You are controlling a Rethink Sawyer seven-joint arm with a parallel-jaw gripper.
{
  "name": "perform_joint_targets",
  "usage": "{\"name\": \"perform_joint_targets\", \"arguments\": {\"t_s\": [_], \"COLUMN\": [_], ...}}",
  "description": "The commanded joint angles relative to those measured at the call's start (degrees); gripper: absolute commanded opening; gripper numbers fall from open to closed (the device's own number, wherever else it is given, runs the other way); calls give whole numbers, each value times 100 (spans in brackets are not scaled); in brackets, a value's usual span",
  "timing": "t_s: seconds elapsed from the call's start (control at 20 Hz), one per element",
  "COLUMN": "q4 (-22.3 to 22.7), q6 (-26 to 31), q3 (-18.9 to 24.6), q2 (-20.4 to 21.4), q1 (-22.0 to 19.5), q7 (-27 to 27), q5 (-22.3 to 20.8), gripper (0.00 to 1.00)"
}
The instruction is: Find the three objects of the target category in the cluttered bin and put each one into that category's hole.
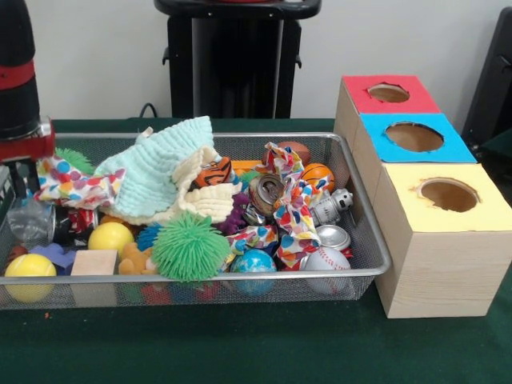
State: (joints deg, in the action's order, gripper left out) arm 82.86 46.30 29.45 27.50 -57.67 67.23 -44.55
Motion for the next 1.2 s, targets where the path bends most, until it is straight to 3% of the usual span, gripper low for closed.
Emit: {"name": "perform_joint_targets", "arguments": {"t_s": [0.05,0.2,0.35,0.65,1.2], "q4": [946,1175,1342,1329,1614], "q6": [348,737,891,958,683], "q3": [-63,-120,-215,-482,-627], "q2": [1470,2031,2334,2330,2228], "q1": [426,590,743,1258,1676], "q7": [-306,-140,21,554,1150], "q5": [162,478,691,895,1883], "gripper": [0,0,0,0,0]}}
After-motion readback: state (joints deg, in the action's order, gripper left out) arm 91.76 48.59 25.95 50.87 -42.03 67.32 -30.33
